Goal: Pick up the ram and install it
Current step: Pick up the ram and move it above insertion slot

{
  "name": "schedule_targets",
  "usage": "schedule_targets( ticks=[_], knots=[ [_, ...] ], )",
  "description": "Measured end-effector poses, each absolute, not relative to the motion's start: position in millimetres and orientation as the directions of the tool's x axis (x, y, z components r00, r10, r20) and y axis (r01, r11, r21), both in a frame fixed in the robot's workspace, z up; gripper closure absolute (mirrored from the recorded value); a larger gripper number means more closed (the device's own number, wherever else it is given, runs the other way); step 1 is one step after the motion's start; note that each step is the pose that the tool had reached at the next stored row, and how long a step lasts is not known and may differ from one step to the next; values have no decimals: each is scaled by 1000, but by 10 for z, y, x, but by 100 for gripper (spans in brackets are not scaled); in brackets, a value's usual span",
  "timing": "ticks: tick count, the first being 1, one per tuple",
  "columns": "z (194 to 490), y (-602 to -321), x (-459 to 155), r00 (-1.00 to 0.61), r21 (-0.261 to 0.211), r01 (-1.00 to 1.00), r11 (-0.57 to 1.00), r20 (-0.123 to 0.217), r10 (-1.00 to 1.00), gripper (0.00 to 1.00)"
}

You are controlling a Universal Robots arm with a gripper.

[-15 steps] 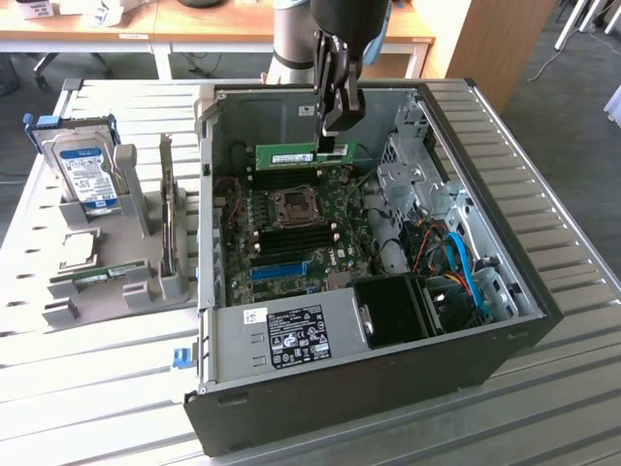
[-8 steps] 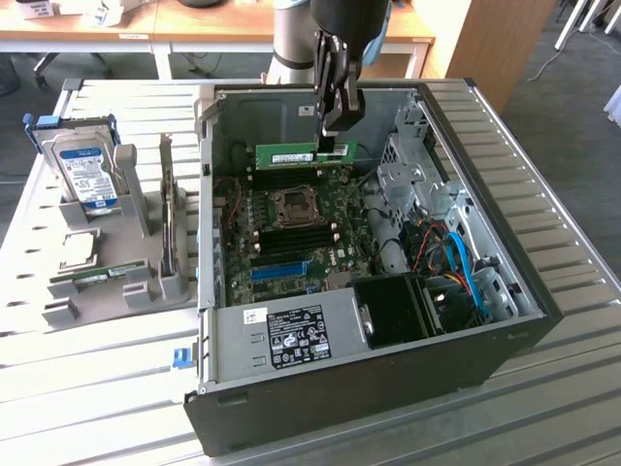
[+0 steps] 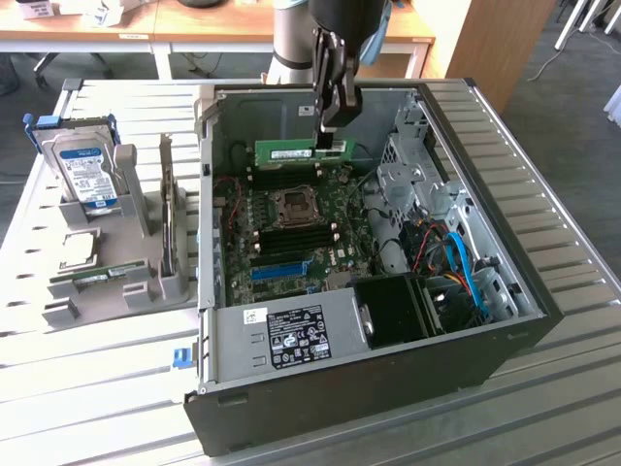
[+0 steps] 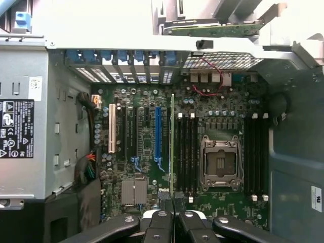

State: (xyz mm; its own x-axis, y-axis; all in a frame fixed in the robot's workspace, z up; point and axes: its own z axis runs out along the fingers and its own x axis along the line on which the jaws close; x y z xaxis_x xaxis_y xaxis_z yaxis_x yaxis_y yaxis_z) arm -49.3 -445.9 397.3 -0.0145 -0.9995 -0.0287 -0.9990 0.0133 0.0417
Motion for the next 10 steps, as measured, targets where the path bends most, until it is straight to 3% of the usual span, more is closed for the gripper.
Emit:
schedule_targets(
  ticks=[10],
  knots=[
    [3961,-4308,-496,-15,41,-999,14,-29,-999,88]
  ],
)
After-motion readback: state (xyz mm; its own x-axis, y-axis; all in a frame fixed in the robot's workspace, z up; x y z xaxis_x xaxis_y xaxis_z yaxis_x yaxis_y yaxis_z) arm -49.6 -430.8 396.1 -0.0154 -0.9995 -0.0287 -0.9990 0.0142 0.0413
